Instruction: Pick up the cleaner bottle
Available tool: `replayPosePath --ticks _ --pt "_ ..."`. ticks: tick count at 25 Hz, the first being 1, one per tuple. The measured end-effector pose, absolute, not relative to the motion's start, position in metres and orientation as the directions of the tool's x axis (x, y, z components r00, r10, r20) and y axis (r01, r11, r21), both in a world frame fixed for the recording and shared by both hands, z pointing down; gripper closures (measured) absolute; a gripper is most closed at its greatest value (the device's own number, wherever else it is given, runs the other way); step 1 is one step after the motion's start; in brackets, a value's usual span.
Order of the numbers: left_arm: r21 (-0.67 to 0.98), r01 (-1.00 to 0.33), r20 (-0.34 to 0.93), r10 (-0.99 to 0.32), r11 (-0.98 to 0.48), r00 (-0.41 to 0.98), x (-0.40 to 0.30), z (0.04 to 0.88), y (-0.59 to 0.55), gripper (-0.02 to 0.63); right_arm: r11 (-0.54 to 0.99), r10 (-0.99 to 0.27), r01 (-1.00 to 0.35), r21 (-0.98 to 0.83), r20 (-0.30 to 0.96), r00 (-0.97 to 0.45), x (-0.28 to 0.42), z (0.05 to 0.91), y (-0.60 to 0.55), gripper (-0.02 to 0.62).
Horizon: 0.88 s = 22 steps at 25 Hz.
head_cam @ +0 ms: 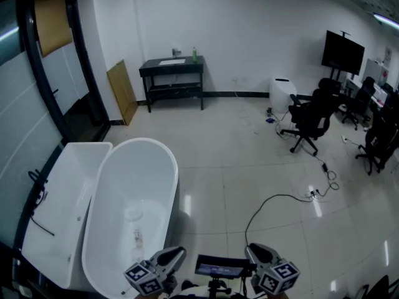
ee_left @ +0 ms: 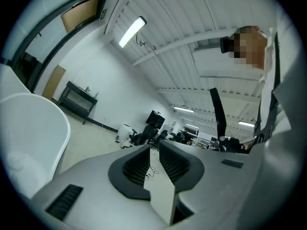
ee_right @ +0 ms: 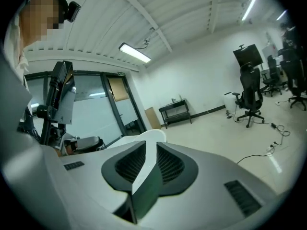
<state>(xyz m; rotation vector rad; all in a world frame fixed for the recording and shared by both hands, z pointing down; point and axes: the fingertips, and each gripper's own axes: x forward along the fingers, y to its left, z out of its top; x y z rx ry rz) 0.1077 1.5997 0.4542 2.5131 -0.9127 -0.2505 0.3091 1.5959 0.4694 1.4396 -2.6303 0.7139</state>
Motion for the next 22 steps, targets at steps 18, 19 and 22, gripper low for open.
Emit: replayPosePath --ticks 18,19,22 --pt "0.452 -0.558 0.013 -0.620 -0.696 0.784 0.142 0.448 1.607 0.568 0.385 -0.841 -0.850 -0.360 0.243 -0.484 0.351 0.459 1.577 0.520" --pt "0.450 -0.557 0.018 -0.617 -0.698 0.787 0.144 0.448 1.608 0.569 0.379 -0.845 -0.854 -0.356 0.244 -0.477 0.354 0.458 1.576 0.520" --pt "0.452 -0.551 0.014 -0.612 -0.702 0.791 0.149 0.447 1.609 0.569 0.364 -0.854 -0.866 -0.344 0.249 -0.457 0.360 0.456 1.574 0.520"
